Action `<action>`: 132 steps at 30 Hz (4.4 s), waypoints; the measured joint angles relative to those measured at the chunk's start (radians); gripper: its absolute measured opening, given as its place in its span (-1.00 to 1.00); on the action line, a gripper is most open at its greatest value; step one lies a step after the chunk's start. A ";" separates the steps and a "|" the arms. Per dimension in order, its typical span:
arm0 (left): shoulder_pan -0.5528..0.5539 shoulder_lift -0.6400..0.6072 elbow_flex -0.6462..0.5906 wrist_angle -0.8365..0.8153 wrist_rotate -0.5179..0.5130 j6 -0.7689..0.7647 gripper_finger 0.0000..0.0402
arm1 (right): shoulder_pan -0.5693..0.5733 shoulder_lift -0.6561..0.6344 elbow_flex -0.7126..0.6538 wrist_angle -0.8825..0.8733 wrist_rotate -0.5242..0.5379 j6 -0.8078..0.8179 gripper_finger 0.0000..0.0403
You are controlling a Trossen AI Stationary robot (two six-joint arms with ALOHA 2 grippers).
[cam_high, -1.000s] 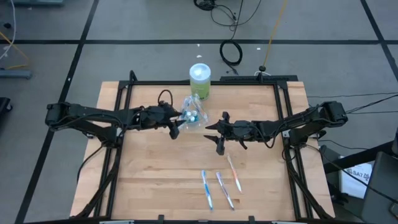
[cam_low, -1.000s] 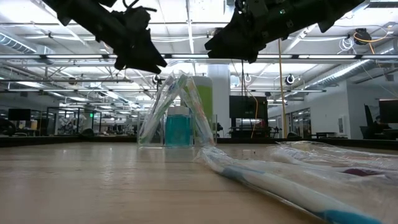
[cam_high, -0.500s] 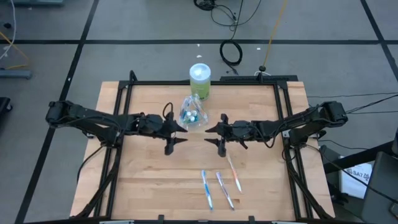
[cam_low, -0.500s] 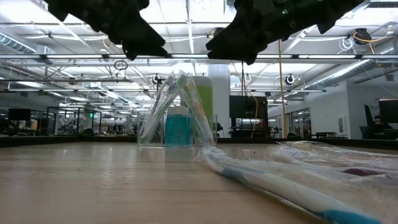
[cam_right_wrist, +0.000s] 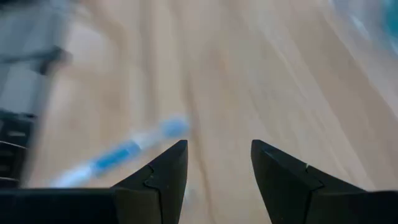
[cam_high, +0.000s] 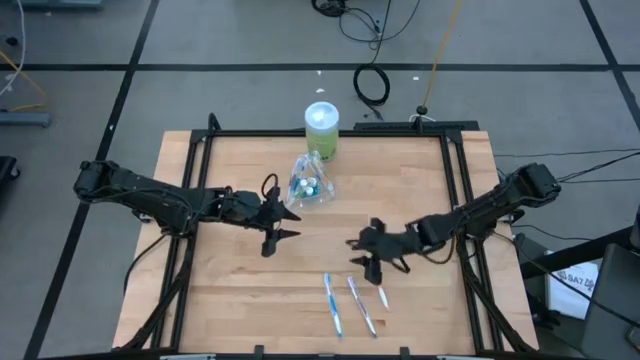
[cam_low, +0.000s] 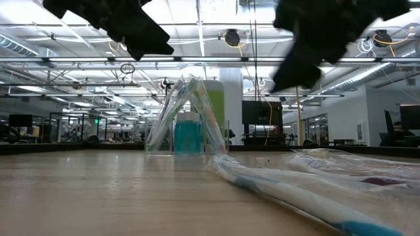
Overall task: Pick & Place toothbrushing station
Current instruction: Put the orange toothbrush into the transparent organizer
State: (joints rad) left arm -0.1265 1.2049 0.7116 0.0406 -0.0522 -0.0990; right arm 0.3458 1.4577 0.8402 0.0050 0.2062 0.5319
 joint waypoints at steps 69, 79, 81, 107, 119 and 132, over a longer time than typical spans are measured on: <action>0.001 0.000 0.000 0.103 -0.002 0.026 -0.05 | -0.362 0.168 -0.002 1.213 -0.028 -0.697 -0.95; 0.001 0.000 0.000 0.103 -0.002 0.047 -0.05 | -0.524 0.333 -0.002 1.398 -0.128 -0.728 -0.95; 0.001 0.000 0.000 0.103 -0.002 0.058 -0.05 | -0.547 0.373 -0.001 1.467 -0.142 -0.728 -0.95; 0.002 0.000 0.000 0.102 -0.002 0.090 -0.05 | -0.558 0.653 0.101 1.550 0.031 -0.565 -0.96; 0.000 0.000 0.000 0.090 -0.002 0.090 -0.05 | -0.514 0.652 0.060 1.432 0.163 -0.562 -0.94; 0.000 0.000 0.000 0.090 -0.002 0.082 -0.05 | -0.514 0.643 0.059 1.407 0.163 -0.579 -0.63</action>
State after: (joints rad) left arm -0.1261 1.2049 0.7116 0.1307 -0.0540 -0.0167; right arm -0.1684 2.1006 0.8993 1.4122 0.3689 -0.0469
